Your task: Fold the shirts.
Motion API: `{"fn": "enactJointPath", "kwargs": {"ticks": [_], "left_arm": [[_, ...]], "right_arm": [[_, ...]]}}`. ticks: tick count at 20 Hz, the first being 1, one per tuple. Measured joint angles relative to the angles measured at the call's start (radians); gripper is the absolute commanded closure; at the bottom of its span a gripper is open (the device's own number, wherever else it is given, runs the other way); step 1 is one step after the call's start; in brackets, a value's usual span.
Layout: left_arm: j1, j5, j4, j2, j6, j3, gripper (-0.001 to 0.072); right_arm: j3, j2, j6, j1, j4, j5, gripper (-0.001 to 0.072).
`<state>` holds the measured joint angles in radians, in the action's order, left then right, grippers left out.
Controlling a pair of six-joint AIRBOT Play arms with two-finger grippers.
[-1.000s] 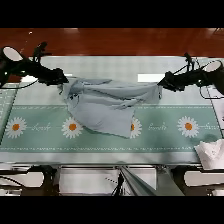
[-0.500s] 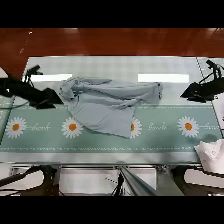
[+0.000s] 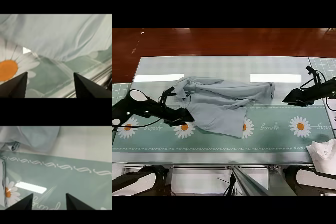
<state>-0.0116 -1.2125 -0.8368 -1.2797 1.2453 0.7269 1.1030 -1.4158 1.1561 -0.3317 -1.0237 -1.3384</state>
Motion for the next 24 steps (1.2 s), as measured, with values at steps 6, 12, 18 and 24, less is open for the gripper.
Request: {"fn": "enactJointPath", "kwargs": {"ticks": [6,12,18,24], "left_arm": [[0.094,0.147,0.138,-0.137,0.013,-0.008,0.0467],[0.102,0.194,0.197,-0.220,0.048,0.023,0.0685],[0.076,0.187,0.188,-0.185,0.019,0.065,0.0686],[0.053,0.141,0.199,-0.144,0.017,0.114,0.0685]], "right_arm": [[-0.003,0.000,-0.013,0.034,0.034,0.039,0.0219],[-0.003,0.000,-0.047,0.039,0.057,0.094,0.0180],[-0.003,-0.016,-0.139,0.074,0.063,0.261,0.0170],[-0.003,-0.087,-0.229,0.197,0.056,0.371,0.0185]]}}
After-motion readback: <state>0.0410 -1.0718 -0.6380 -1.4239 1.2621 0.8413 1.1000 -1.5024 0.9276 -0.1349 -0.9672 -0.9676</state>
